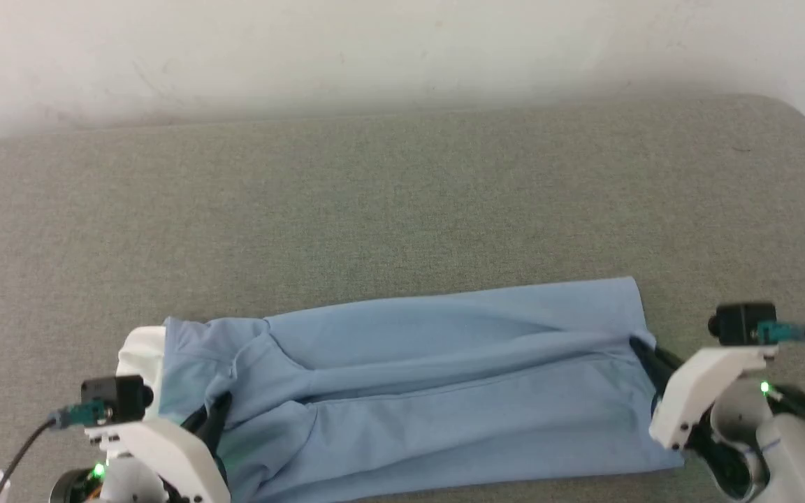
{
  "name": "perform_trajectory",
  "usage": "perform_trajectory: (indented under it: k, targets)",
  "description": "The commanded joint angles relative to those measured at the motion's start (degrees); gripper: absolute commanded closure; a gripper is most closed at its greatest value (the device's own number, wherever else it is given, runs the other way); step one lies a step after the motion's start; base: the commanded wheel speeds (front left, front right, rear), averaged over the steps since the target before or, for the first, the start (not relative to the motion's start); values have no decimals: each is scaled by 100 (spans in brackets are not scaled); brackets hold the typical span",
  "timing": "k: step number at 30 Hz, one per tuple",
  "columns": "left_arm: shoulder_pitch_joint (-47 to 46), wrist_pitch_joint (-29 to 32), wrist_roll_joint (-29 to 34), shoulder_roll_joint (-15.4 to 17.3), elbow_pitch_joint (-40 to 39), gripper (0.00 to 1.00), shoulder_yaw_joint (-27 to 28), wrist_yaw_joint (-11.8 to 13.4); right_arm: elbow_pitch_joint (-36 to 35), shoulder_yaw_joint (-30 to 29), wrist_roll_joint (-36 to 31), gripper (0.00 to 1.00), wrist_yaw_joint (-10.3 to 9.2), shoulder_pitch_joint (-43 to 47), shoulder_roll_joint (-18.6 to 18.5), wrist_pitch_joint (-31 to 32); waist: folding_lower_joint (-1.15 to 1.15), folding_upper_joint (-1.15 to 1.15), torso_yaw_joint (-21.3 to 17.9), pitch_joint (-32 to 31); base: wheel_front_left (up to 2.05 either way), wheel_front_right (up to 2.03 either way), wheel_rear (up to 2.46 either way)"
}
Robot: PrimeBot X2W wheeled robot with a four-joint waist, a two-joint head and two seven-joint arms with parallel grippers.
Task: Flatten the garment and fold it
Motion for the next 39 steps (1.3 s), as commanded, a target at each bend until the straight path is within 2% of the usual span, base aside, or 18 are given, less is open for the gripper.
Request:
perform_trajectory:
  k: [1,2,4,7,10,13,16,19,24,30,39]
  targets:
    - [116,-92,-23,-6,-35,4,8,44,-15,-46,25,0,-4,160,31,-44,2,0,11,-47,0,0,0]
    - [188,-140,-8,-10,-40,0,-1,52,-54,-62,35,0,-4,262,56,-53,2,0,8,-67,0,0,0]
    - [326,-249,16,-25,-51,0,-10,65,-205,-69,37,0,-4,481,97,-64,2,0,-16,-100,0,0,0]
    - [513,-658,147,-69,-81,0,130,259,-558,-83,13,0,-4,871,103,-48,2,0,-46,-157,0,0,0]
    - [721,-1143,297,-123,-166,0,296,451,-1116,-222,-36,0,-4,1333,95,0,2,0,-77,-211,0,0,0]
    - [852,-1674,460,-195,-282,0,446,539,-1771,-565,-145,0,-4,1695,111,42,2,0,-98,-244,0,0,0]
    - [847,-2088,630,-289,-354,0,563,498,-2263,-1019,-249,0,-4,1823,190,233,2,0,-86,-282,0,0,0]
    - [741,-2281,931,-406,-366,0,689,405,-2426,-1425,-350,0,-4,1705,250,526,2,0,-3,-317,0,0,0]
    - [548,-2338,1818,-815,-539,0,1127,232,-2052,-1761,-480,0,-4,1190,243,1120,2,0,261,-308,0,0,0]
    - [568,-2340,2800,-1439,-630,0,1584,-268,-1267,-1679,-522,0,-4,599,239,1725,2,0,647,-247,0,0,0]
    - [602,-2341,3512,-2033,-451,0,1889,-810,-73,-1413,-411,0,-4,398,307,2467,2,0,1014,-126,0,0,0]
